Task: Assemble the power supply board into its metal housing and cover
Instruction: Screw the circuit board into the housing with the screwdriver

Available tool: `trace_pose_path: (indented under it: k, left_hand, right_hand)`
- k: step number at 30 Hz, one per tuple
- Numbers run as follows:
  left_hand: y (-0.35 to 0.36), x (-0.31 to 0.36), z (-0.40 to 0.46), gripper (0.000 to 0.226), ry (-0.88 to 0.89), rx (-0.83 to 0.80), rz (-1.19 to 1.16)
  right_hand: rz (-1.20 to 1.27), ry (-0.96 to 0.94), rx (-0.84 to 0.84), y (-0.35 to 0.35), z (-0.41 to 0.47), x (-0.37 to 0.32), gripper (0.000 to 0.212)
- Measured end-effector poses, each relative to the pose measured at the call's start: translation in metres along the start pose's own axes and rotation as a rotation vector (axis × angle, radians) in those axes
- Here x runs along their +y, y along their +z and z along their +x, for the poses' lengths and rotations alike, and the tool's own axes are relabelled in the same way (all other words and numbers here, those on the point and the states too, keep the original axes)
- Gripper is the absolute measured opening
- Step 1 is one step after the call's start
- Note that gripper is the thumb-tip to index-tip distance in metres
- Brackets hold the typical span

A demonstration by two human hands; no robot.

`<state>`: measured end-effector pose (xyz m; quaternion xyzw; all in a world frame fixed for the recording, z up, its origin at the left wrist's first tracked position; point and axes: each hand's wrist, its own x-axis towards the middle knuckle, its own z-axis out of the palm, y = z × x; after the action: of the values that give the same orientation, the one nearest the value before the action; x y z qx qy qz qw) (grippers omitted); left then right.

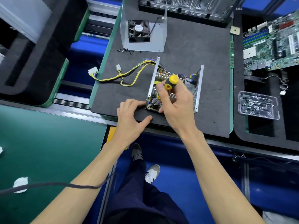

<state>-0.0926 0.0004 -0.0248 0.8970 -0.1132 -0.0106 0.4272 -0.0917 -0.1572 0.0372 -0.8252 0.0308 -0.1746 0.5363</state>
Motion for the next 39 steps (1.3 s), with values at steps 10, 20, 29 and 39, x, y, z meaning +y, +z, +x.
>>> trace_pose_path:
  k: [10, 20, 29, 39]
  left_hand:
    - [-0.002, 0.001, 0.001, 0.041, -0.005, -0.006, -0.010]
    - [-0.002, 0.002, 0.002, 0.039, -0.012, -0.021, -0.009]
    - [-0.006, 0.006, 0.001, 0.039, -0.033, -0.050, -0.024]
    - [-0.046, 0.036, 0.011, 0.025, -0.054, 0.157, -0.223]
  right_hand:
    - [0.009, -0.020, -0.032, 0.004, -0.003, 0.005, 0.030]
    - [0.008, -0.010, -0.050, 0.007, -0.007, 0.012, 0.029]
    - [-0.041, -0.061, -0.085, 0.008, -0.007, 0.009, 0.025]
    - [-0.069, -0.101, -0.137, 0.011, 0.005, 0.009, 0.030]
